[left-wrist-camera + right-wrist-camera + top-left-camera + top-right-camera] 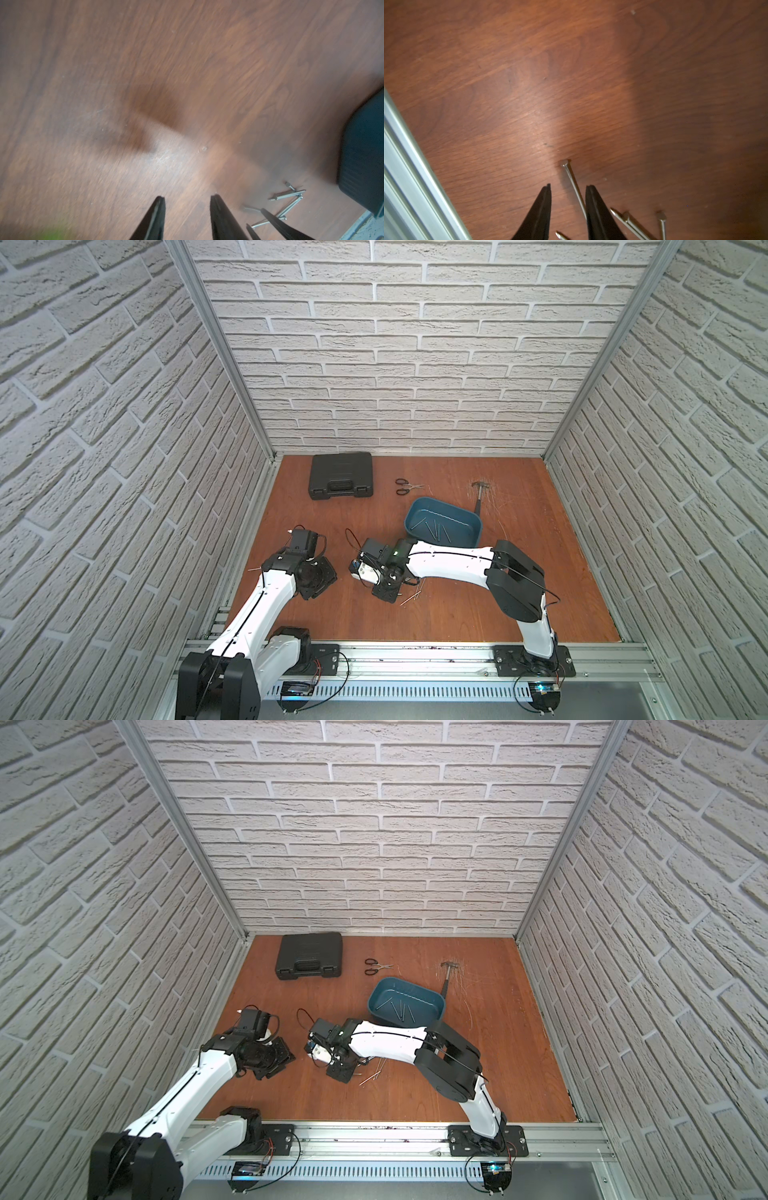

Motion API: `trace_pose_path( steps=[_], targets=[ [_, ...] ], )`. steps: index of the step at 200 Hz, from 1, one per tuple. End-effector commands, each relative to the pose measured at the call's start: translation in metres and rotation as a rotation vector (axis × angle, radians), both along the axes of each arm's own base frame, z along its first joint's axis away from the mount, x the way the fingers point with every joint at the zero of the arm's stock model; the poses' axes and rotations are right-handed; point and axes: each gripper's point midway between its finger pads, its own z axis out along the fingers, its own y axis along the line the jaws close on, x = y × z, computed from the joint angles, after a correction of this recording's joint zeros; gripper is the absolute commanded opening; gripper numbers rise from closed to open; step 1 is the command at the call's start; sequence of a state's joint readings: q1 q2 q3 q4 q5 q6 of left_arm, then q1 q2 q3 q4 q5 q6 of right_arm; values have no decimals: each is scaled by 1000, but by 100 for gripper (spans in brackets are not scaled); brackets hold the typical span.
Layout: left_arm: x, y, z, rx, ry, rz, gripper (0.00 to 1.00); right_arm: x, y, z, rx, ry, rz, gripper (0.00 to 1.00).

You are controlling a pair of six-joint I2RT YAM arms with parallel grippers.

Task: Put the nails on the desktop into the storage box
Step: Pick up the nail from the center of the board.

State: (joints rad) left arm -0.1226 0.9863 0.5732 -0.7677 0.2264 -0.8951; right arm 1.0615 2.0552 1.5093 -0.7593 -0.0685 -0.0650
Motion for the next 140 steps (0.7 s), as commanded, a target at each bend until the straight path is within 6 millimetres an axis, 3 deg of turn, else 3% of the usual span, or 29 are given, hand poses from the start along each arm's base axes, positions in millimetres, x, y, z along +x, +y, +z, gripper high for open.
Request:
trace_pose_path(
  steps=[1, 140],
  targets=[
    [-11, 3, -4, -1, 23, 20, 40, 3, 8, 5, 6, -18, 17, 34],
    [-19, 4, -3, -13, 16, 31, 40, 4, 17, -7, -5, -3, 16, 30]
  ],
)
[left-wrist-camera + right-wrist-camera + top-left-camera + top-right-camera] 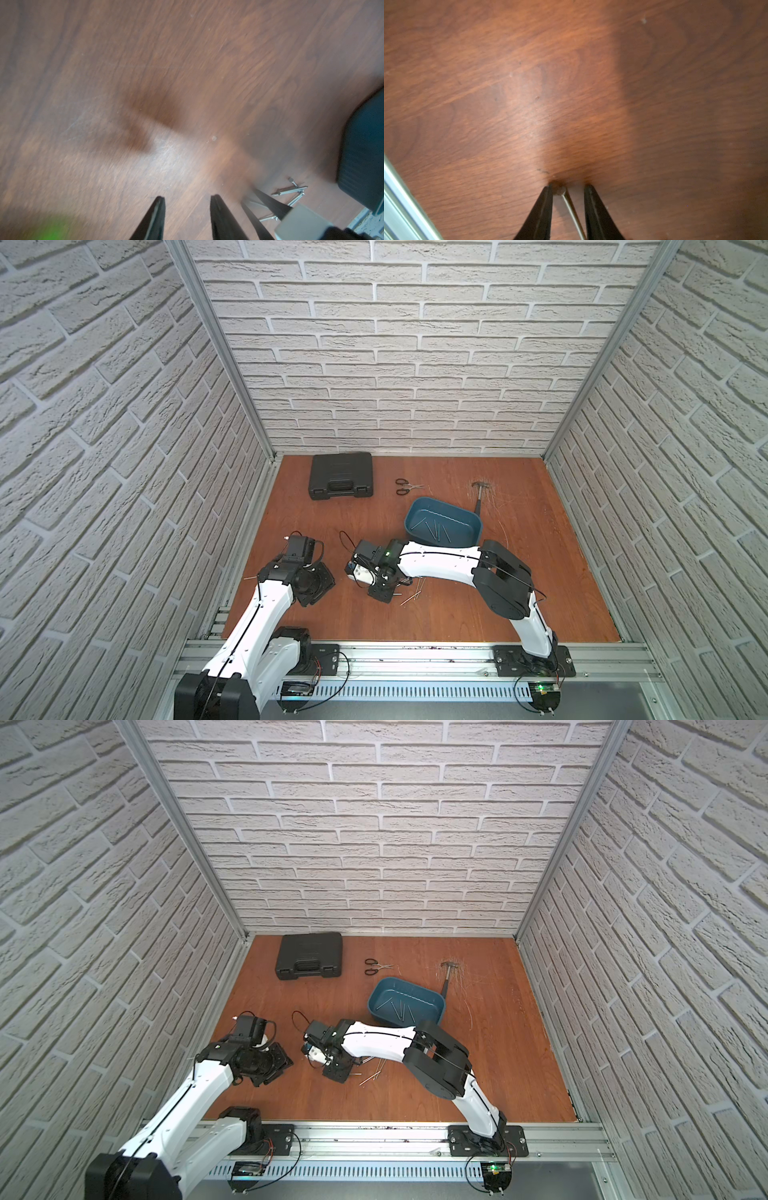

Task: Put the nails on the desktop into the storage box
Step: Pick up the nail from the center of the board.

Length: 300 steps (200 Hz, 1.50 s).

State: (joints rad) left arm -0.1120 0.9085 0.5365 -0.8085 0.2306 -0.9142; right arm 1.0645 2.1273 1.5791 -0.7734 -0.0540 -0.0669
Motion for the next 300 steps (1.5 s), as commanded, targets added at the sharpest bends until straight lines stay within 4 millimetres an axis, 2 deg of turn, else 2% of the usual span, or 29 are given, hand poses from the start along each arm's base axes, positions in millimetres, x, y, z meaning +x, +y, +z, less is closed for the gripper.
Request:
trace_pose_path(
  steps=[1, 83, 145, 218, 300],
  targets=[
    [-5, 1, -2, -3, 12, 5, 40, -3, 7, 4, 17, 2, 12, 29],
    [-4, 1, -3, -4, 13, 9, 40, -9, 1, -14, -11, 32, -4, 15],
    [0, 0, -1, -6, 10, 7, 40, -8, 3, -12, 4, 35, -24, 3],
    [5, 0, 2, -6, -6, 7, 40, -3, 9, 15, 76, 10, -55, 2],
    [13, -1, 7, -5, -20, 3, 41, 10, 5, 47, 136, -27, -95, 2]
  ],
)
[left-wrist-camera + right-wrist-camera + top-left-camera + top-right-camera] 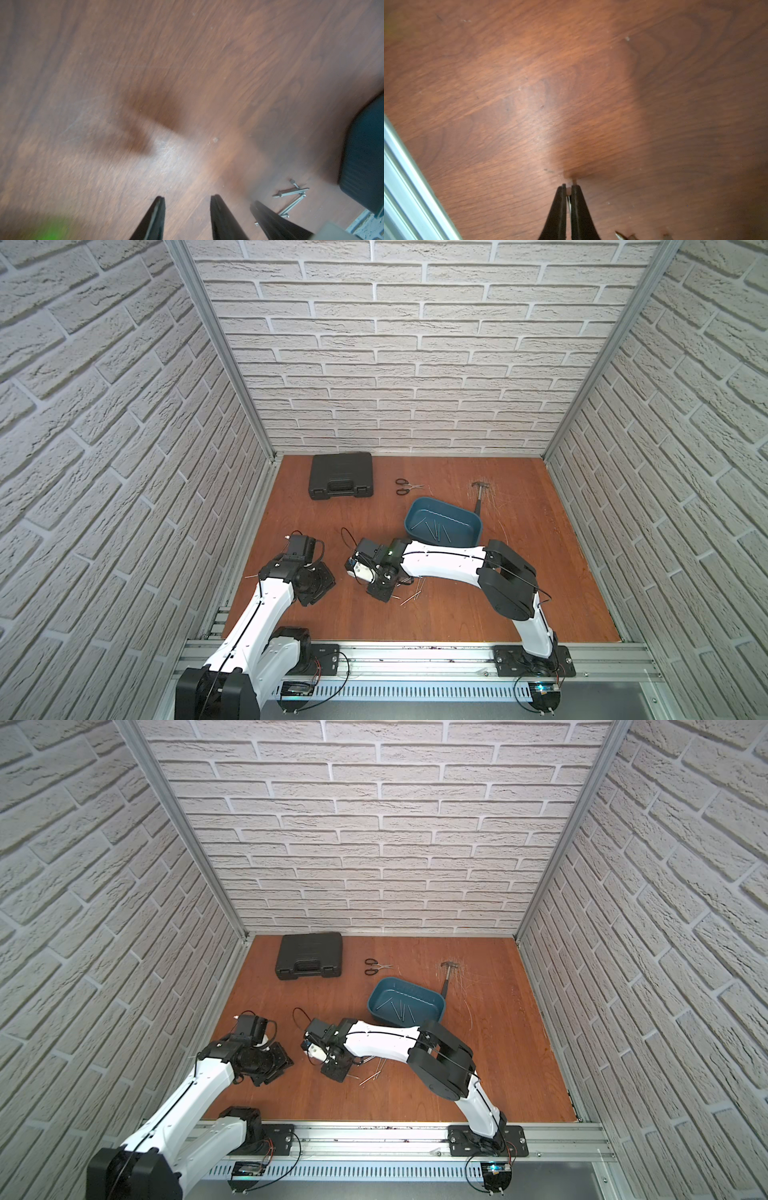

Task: Put the nails on the desktop into the storage box
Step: Pick up the nail from the center of the board, then place the nail in the storage box.

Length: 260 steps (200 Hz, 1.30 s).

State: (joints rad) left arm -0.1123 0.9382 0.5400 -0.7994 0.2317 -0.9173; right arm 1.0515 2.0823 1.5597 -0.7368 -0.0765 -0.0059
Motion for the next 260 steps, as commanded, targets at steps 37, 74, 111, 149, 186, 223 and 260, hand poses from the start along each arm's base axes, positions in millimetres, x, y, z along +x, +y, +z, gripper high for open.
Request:
trace_pose_path(
  steps=[37, 74, 111, 149, 186, 223, 260],
  targets=[
    [22, -5, 15, 0, -56, -17, 41, 19, -16, 52, 100, -56, -78, 2],
    [40, -17, 22, 11, -87, -67, 41, 42, -44, 76, 114, -105, -138, 2],
    [62, -43, 31, 27, -126, -166, 41, 79, -85, 101, 122, -166, -239, 2],
    [78, -86, 35, 22, -157, -297, 41, 120, -131, 111, 81, -233, -348, 2],
    [78, -125, 28, -12, -156, -402, 41, 154, -167, 110, 35, -258, -436, 2],
    [75, -149, 25, -40, -158, -464, 41, 174, -195, 103, -11, -270, -500, 2],
    [72, -163, 25, -48, -156, -526, 41, 186, -208, 97, -22, -262, -541, 3]
  ],
)
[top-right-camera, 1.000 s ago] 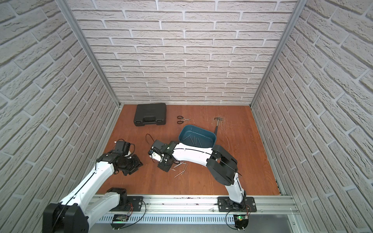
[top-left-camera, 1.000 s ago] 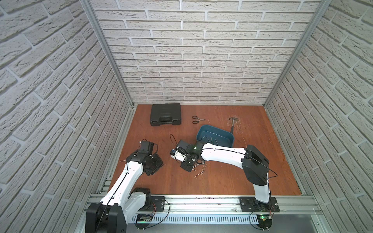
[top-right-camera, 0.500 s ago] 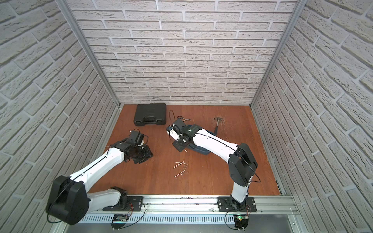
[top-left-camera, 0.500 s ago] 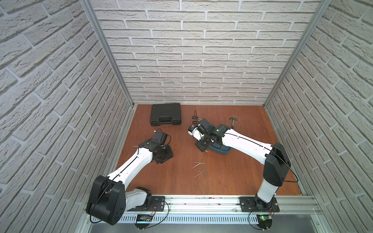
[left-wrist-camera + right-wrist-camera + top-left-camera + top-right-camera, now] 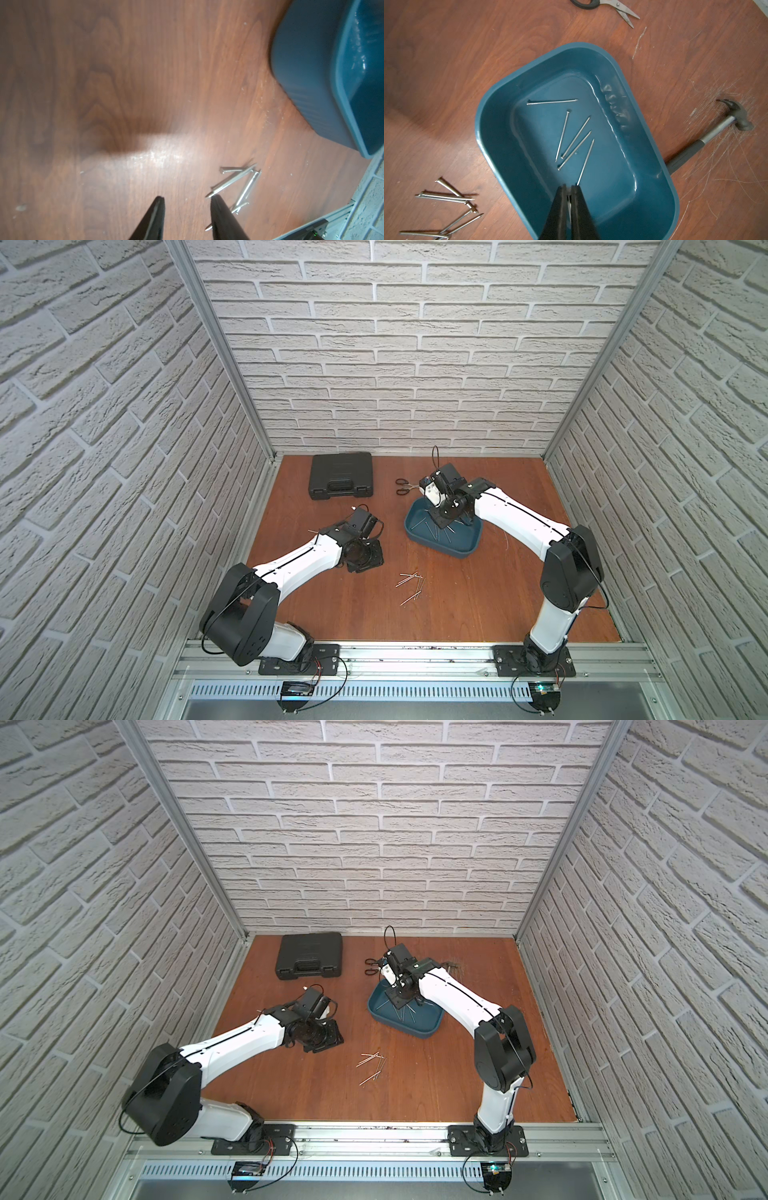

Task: Put the nails on the desktop into the storage box
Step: Place the nail in the storage box.

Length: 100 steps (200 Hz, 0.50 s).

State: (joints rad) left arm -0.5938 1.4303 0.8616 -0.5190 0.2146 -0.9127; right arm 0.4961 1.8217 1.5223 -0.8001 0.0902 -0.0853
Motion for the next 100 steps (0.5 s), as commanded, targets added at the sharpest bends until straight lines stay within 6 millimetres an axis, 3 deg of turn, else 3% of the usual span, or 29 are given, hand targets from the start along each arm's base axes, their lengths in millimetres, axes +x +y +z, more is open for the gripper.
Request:
trace_pose_path(
  steps=[1, 36, 74, 100],
  targets=[
    [7, -16, 10, -33, -39, -50, 41, 11, -6, 4, -4, -18, -16, 3],
    [5, -23, 10, -37, -35, -77, 41, 19, -8, 7, -9, -29, -23, 9],
    [-2, -28, 10, -22, -35, -122, 41, 23, -6, 17, 4, -42, -27, 31],
    [-8, -31, 11, -4, -38, -155, 41, 21, -2, 27, 50, -47, -35, 35]
  ],
)
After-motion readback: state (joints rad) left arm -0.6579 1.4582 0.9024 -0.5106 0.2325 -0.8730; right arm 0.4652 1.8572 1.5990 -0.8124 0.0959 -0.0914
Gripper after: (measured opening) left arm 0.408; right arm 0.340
